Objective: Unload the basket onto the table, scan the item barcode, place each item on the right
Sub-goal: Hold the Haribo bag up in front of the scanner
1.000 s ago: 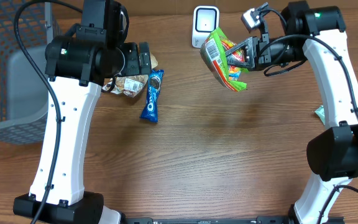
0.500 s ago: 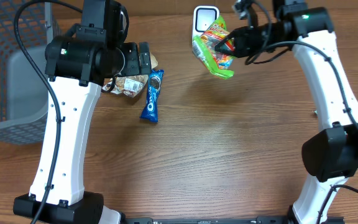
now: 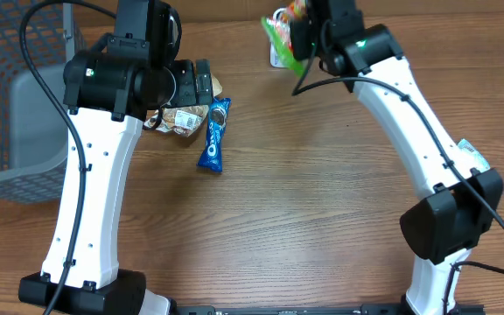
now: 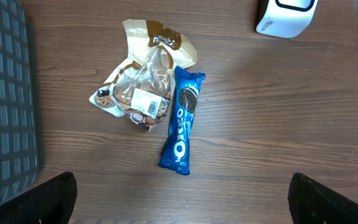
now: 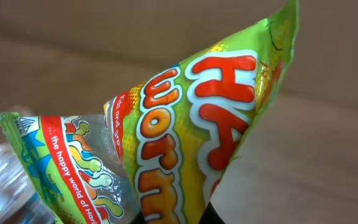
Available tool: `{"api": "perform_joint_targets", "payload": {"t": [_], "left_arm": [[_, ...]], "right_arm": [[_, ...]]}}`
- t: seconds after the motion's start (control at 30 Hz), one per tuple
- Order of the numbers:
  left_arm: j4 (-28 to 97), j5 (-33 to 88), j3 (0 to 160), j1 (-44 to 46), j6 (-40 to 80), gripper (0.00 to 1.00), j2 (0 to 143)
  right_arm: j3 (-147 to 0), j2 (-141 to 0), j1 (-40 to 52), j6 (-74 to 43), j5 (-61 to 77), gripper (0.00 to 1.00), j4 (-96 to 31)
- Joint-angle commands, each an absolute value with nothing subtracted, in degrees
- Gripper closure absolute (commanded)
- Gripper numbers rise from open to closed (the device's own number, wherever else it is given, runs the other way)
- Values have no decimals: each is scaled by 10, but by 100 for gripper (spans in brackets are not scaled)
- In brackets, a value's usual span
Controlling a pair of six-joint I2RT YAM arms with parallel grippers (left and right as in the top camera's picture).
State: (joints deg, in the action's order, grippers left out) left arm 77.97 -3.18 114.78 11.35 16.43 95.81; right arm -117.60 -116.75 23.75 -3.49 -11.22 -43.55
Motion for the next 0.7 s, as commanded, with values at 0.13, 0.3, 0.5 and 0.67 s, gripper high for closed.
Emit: {"api": "perform_joint_targets", "payload": {"t": [0.13, 0.3, 0.5, 0.67], "left_arm": [[778, -30, 1148, 113, 170, 0, 963], [778, -30, 1148, 113, 170, 0, 963], [778, -30, 1148, 113, 170, 0, 963], [778, -30, 1148, 113, 170, 0, 963]], "right_arm": [[-1173, -1226, 238, -9, -338, 96, -340], [-1173, -1257, 241, 50, -378, 96, -272], [-1173, -1299, 241, 76, -379, 96, -230], [-1173, -1327, 241, 90, -381, 96, -185]]}}
